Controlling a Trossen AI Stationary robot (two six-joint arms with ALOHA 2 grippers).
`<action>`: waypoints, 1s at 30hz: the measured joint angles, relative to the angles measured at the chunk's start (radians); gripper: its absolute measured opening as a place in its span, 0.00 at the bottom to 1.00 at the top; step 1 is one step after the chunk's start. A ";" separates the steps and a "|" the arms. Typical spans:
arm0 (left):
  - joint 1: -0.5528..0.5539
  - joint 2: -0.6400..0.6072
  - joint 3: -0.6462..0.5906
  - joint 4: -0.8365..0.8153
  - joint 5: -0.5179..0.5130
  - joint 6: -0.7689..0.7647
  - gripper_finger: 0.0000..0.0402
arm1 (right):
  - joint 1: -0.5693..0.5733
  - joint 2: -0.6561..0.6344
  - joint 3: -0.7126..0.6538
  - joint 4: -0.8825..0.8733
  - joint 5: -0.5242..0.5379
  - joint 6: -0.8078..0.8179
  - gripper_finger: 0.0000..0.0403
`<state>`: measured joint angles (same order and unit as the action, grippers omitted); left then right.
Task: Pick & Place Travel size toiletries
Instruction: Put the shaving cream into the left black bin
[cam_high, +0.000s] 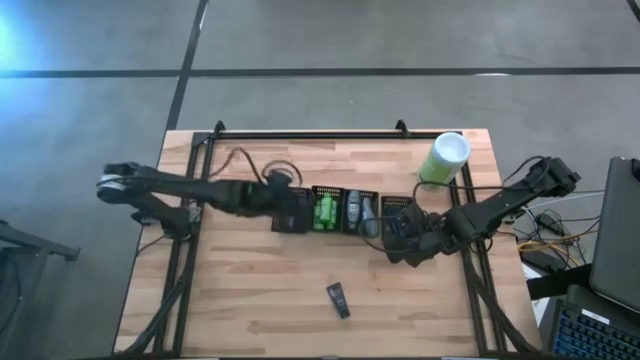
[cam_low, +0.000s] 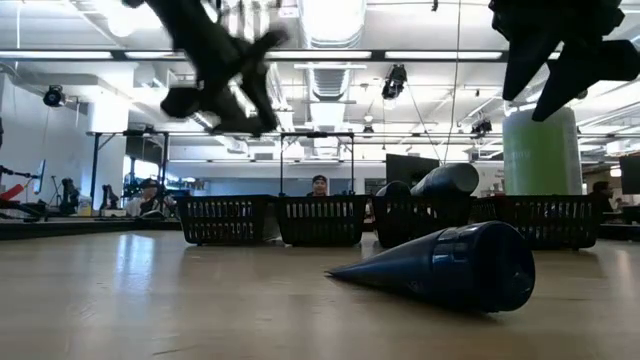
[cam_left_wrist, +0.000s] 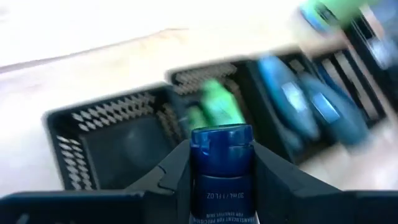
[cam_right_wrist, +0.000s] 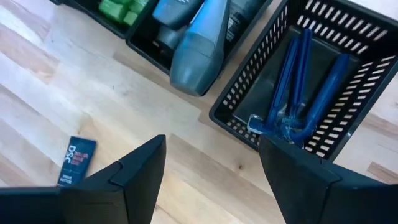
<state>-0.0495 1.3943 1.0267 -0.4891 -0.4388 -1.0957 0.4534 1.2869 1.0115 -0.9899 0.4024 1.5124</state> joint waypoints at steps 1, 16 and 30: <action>0.036 -0.015 -0.043 0.042 0.016 -0.012 0.31 | 0.000 -0.002 0.000 0.001 0.003 0.000 0.64; 0.175 0.046 -0.197 0.206 0.162 0.008 0.52 | 0.000 -0.005 0.000 -0.001 0.020 0.012 0.72; 0.047 0.044 -0.011 0.291 0.494 0.637 0.72 | 0.000 -0.005 0.000 -0.001 0.018 -0.021 0.71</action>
<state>-0.0026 1.4382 1.0155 -0.1976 0.0555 -0.4587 0.4534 1.2819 1.0115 -0.9911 0.4206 1.4911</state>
